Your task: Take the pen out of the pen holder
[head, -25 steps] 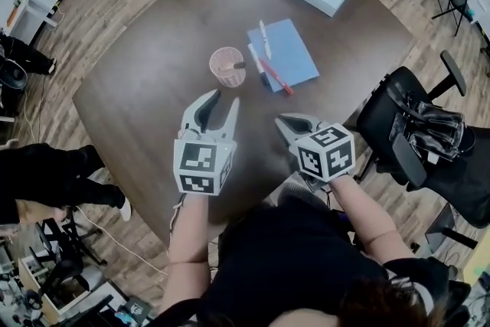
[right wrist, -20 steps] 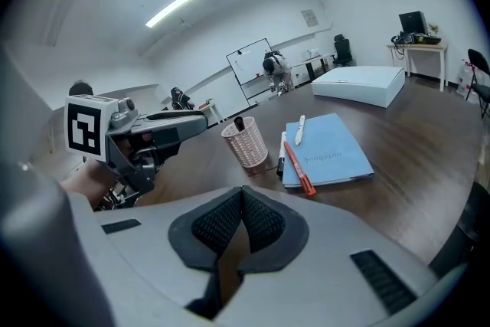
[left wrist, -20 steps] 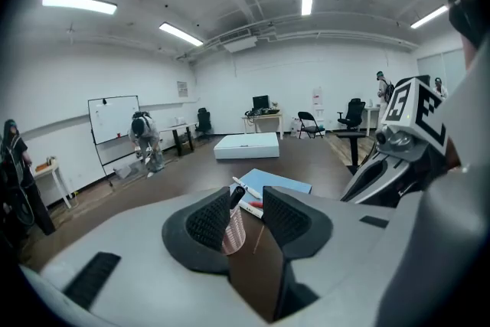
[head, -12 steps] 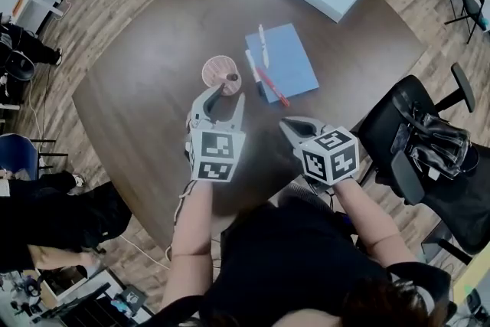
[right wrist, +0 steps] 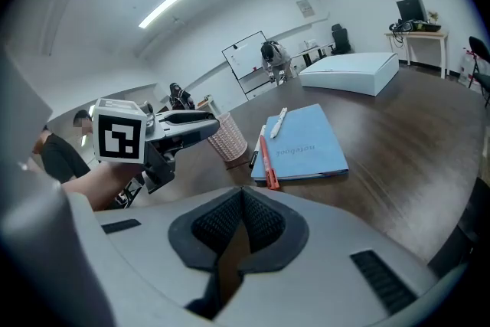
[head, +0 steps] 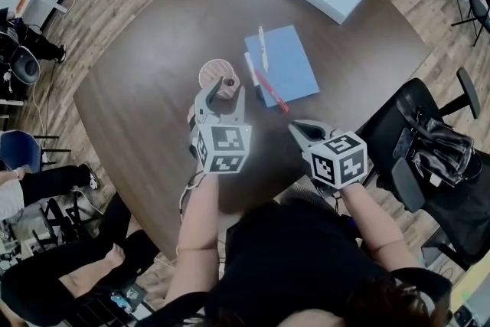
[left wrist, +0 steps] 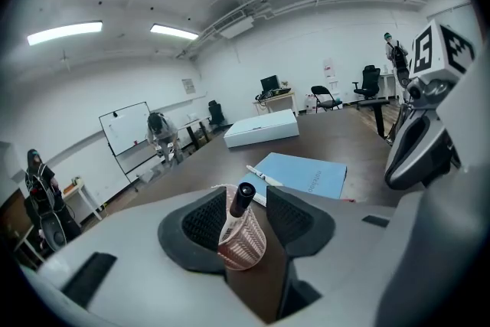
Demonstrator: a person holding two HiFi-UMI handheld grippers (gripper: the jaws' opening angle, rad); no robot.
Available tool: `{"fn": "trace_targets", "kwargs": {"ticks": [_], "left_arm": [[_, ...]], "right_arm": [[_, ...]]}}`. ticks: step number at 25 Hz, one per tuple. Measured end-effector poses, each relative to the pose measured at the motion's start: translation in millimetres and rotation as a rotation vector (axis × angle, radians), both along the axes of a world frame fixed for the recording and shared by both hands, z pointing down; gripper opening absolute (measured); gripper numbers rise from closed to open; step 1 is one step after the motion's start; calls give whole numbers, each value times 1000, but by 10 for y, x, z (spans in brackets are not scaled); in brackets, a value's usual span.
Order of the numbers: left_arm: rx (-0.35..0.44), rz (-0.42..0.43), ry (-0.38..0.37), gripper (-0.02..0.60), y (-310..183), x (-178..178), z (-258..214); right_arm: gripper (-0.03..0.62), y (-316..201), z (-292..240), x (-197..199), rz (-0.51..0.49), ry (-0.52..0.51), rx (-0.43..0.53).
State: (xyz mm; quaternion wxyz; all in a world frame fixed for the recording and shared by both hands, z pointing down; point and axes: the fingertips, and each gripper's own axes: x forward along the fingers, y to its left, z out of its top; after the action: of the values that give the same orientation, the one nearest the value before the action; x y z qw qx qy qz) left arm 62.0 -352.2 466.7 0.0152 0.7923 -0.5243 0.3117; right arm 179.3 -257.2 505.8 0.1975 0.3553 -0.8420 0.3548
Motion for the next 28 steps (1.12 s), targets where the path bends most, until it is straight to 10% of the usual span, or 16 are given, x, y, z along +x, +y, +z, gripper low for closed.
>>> {"fn": "trace_targets", "kwargs": {"ticks": [5, 28], "left_arm": [[18, -20, -33, 95, -31, -15, 9], [309, -12, 138, 80, 576, -585, -1223]], "right_arm": [[18, -22, 35, 46, 0, -2, -6], [18, 289, -220, -705, -115, 14, 62]]}}
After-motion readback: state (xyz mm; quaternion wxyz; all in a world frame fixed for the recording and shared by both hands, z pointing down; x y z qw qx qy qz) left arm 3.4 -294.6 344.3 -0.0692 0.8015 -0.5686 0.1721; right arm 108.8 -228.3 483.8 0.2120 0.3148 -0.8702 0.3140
